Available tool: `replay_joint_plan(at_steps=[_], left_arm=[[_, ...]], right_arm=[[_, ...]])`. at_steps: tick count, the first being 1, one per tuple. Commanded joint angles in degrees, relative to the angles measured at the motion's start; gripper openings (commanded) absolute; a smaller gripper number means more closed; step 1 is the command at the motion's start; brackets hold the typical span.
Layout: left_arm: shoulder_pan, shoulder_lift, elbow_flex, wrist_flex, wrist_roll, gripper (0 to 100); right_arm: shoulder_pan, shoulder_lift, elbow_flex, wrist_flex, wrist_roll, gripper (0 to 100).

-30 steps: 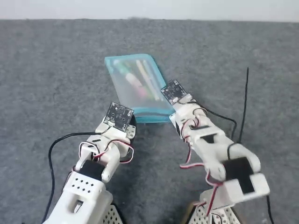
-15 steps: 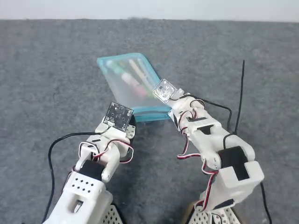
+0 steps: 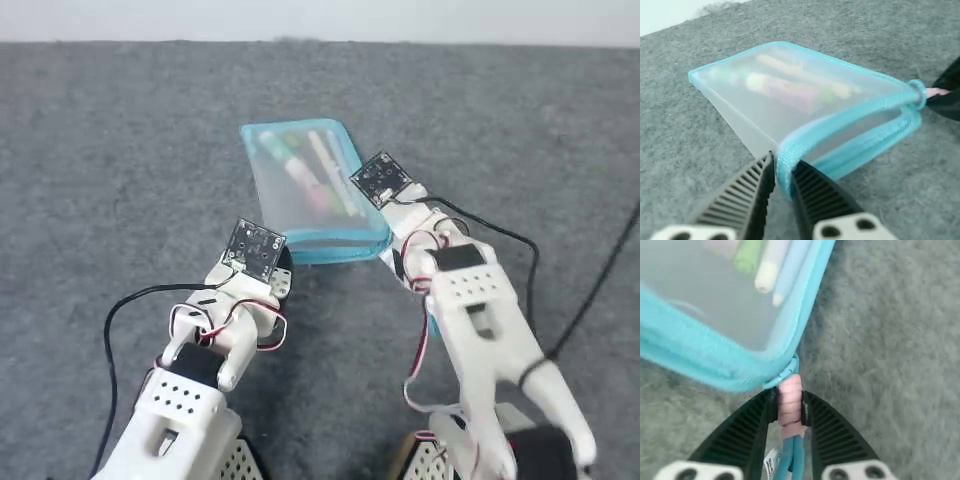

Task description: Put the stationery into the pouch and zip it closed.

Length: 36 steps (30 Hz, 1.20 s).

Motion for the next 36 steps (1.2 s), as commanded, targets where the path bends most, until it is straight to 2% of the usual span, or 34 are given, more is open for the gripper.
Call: replay_joint_plan(at_steps=[1,7,16,21,25,29,33,36], left_arm=[[0.1,-1.3,-1.2,-1.3,-0.4,1],[0.0,-1.3,-1.5,-1.3,-0.4,1],[0.0,-1.2,-3.0,-1.1,-0.3,1],[0.0,-1.2,-3.1,-1.1,-0.2,1],[0.0,-1.2,-3.1,-1.1,0.0,1],[0.0,-1.2,-3.1,-1.1,0.0,1],[0.0,-1.2,-3.1,-1.1,0.0,1],[0.0,-1.2,-3.1,-1.1,0.0,1]], right_arm=[[0.5,-6.0,-0.5,3.7,-1.7,0.7],[-1.1,-8.0,-0.6,11.3,-0.7,0.7],[-14.5,-24.0,-0.6,20.5,-3.3,0.7],[-22.1,-27.6,-0.7,21.6,-4.6,0.7],[-25.5,-29.5,-0.5,21.8,-4.8,0.7],[-22.4,-28.9,0.4,25.4,-5.1,0.9],[-10.2,-21.8,1.3,25.3,-7.6,1.8],[-8.9,-14.3,1.2,25.3,-10.0,10.1]])
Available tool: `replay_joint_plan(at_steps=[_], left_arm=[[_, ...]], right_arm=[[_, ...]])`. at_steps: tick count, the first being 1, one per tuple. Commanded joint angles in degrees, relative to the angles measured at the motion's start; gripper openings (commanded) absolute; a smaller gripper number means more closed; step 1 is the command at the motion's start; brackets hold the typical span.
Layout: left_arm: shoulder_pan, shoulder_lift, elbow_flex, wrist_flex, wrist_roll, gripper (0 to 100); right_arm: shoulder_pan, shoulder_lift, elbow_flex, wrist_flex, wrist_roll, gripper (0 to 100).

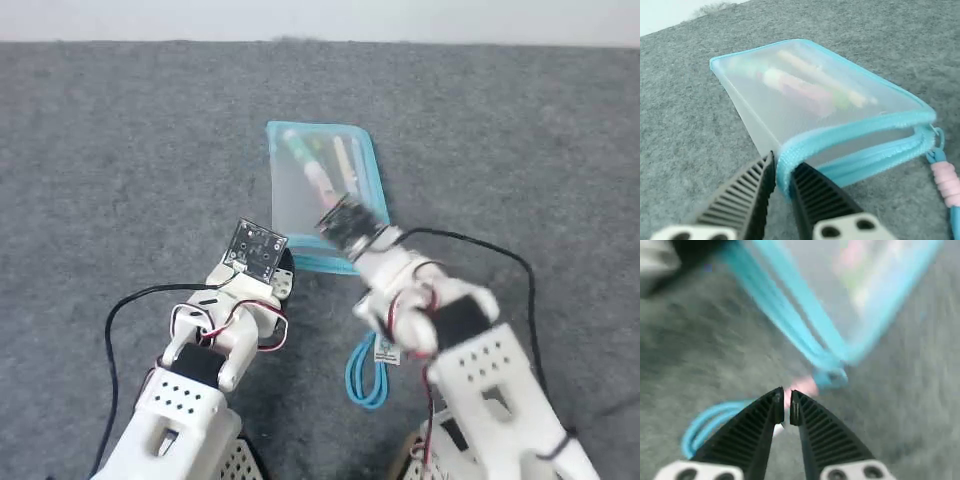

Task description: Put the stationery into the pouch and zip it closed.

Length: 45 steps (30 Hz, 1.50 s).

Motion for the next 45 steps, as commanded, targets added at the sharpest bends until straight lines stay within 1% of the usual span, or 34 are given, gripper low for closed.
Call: replay_joint_plan(at_steps=[1,3,4,6,9,17,22,25,26,28,29,30,32,34,37,42,45], left_arm=[[-0.2,-1.2,-3.1,-1.1,0.3,1],[-0.2,-1.2,-3.1,-1.1,0.3,1],[-0.2,-1.2,-3.1,-1.1,0.3,1],[-0.2,-1.2,-3.0,-1.1,0.1,1],[-0.2,-1.2,-3.0,-1.1,0.0,1],[-0.2,-1.2,-3.0,-1.1,-0.1,1],[-0.2,-1.2,-3.0,-1.1,-0.1,1],[-0.2,-1.2,-2.9,-1.1,-0.1,1],[-0.2,-1.2,-2.9,-1.1,-0.1,1],[-0.2,-1.2,-2.9,-1.1,-0.1,1],[-0.2,-1.2,-2.9,-1.1,-0.1,1],[-0.2,-1.2,-2.9,-1.1,-0.1,1],[-0.2,-1.2,-2.8,-1.1,-0.1,1],[-0.2,-1.2,-2.8,-1.1,-0.1,1],[-0.2,-1.2,-2.8,-1.1,-0.1,1],[-0.2,-1.2,-2.8,-1.1,-0.1,1],[-0.2,-1.2,-2.8,-1.1,-0.1,1]], right_arm=[[0.9,8.2,-0.6,-0.1,-4.7,13.6],[-1.2,11.7,-1.2,-1.5,-6.7,19.3],[-2.2,13.4,-1.5,-2.4,-7.4,20.6],[-4.5,16.2,-1.6,-4.4,-7.7,19.9],[-5.8,19.9,-1.6,-7.1,-11.7,19.0],[1.0,28.7,-1.5,-14.8,-22.7,18.8],[4.4,32.8,-1.5,-22.3,-25.8,18.8],[5.0,33.9,-1.5,-24.2,-25.2,18.4],[5.0,33.9,-1.5,-24.1,-25.1,16.8],[5.0,33.7,-1.6,-24.1,-23.6,8.2],[5.0,33.7,-1.8,-24.5,-21.0,2.9],[5.1,33.7,-2.0,-24.7,-17.5,0.0],[5.0,33.5,-2.6,-23.4,-12.3,2.0],[4.4,31.4,-3.2,-21.3,-10.3,0.5],[3.7,25.5,-4.7,-15.5,-8.6,0.6],[3.1,10.9,-4.9,-11.1,-6.9,0.6],[0.5,3.1,-4.9,-7.7,-6.1,0.6]])
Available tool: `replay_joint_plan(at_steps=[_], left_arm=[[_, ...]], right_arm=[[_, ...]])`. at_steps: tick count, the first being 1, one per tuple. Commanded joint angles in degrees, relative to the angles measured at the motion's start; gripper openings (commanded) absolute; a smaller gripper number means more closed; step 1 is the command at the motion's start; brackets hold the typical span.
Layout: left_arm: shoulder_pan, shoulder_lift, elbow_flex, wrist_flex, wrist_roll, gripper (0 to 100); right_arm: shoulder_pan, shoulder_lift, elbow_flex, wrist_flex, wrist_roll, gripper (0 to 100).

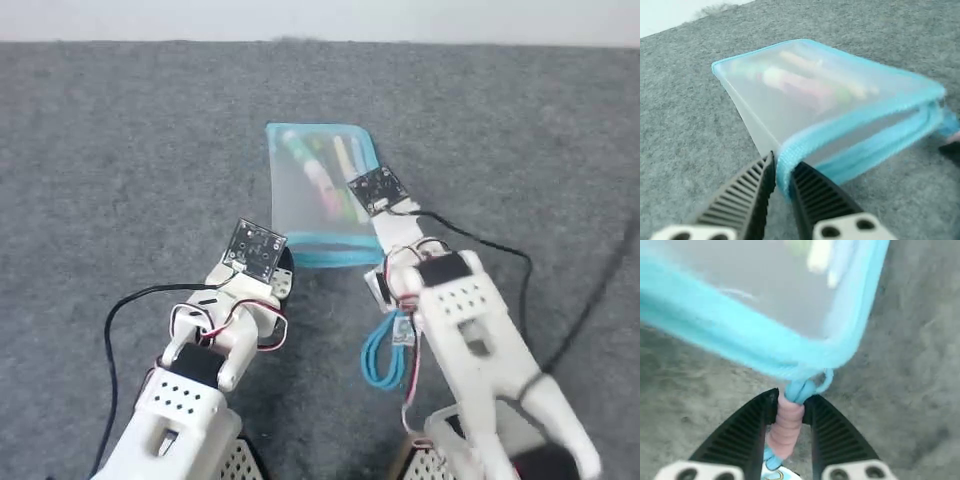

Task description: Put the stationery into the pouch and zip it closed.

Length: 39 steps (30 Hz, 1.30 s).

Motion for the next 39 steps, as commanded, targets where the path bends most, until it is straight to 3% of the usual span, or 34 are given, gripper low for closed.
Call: replay_joint_plan(at_steps=[1,8,21,27,32,39], left_arm=[[-0.2,-1.2,-2.9,-1.1,-0.2,1],[0.1,-1.2,-3.0,-1.1,-0.2,1],[0.2,-1.2,-3.1,-1.0,0.2,1],[0.3,-1.2,-3.1,-1.0,0.2,1],[0.3,-1.2,-3.1,-1.0,0.2,1],[-0.1,-1.2,-3.1,-1.0,0.1,1]], right_arm=[[-3.6,-11.6,-3.5,3.7,2.4,0.6],[-12.1,-16.5,-5.8,8.7,4.3,0.6],[-23.9,-16.8,-8.5,7.7,4.7,0.6],[-24.8,-16.8,-8.5,5.2,4.9,0.6],[-30.1,-16.8,-8.6,4.6,6.2,0.6],[-28.6,-16.8,-8.5,9.9,6.3,1.4]])
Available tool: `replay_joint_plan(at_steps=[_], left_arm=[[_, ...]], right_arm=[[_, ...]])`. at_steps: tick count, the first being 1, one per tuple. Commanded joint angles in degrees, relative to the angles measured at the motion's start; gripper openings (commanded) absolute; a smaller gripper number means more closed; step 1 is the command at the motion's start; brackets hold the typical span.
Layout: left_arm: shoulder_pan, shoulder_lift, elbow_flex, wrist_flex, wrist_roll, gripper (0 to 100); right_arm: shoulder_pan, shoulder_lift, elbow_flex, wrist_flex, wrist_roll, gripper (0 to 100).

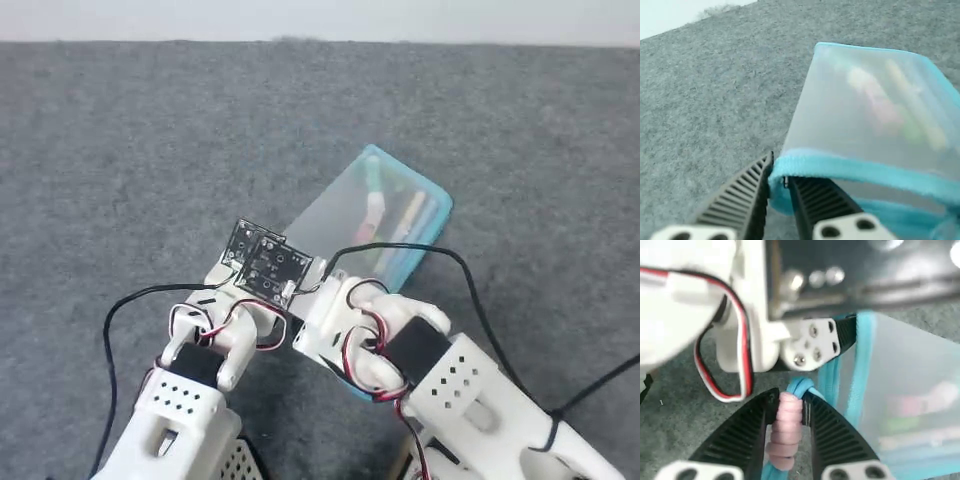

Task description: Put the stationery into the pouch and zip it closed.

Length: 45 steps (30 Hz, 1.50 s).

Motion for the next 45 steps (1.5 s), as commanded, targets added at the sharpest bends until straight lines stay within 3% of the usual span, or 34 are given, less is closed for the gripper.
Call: replay_joint_plan(at_steps=[1,6,9,15,18,22,26,39,45], left_arm=[[0.0,-1.1,-3.0,-1.0,0.2,1],[0.0,-1.1,-3.0,-1.0,0.1,1],[0.0,-1.1,-3.0,-1.0,0.0,1],[-0.1,-1.1,-3.1,-1.0,-0.1,1],[-0.1,-1.1,-4.4,0.9,-0.1,1],[-0.1,-1.1,-5.5,2.5,0.2,1],[-0.1,-1.1,-5.5,2.5,0.2,1],[0.0,-1.1,-5.6,2.6,0.3,1],[0.0,-1.1,-5.8,2.7,0.3,1]], right_arm=[[0.7,-2.8,-4.3,3.4,1.0,3.9],[3.5,-2.8,-4.3,7.7,2.3,22.1],[3.6,-2.9,-4.2,9.6,4.8,26.6],[4.0,-10.0,-1.1,12.7,8.4,26.3],[7.7,-15.8,4.7,13.2,11.9,26.5],[15.2,-23.8,15.8,7.8,17.7,26.8],[17.9,-30.4,26.5,1.5,23.0,26.8],[18.2,-34.6,41.8,-16.5,26.1,26.4],[18.2,-34.6,44.7,-18.2,30.9,26.3]])
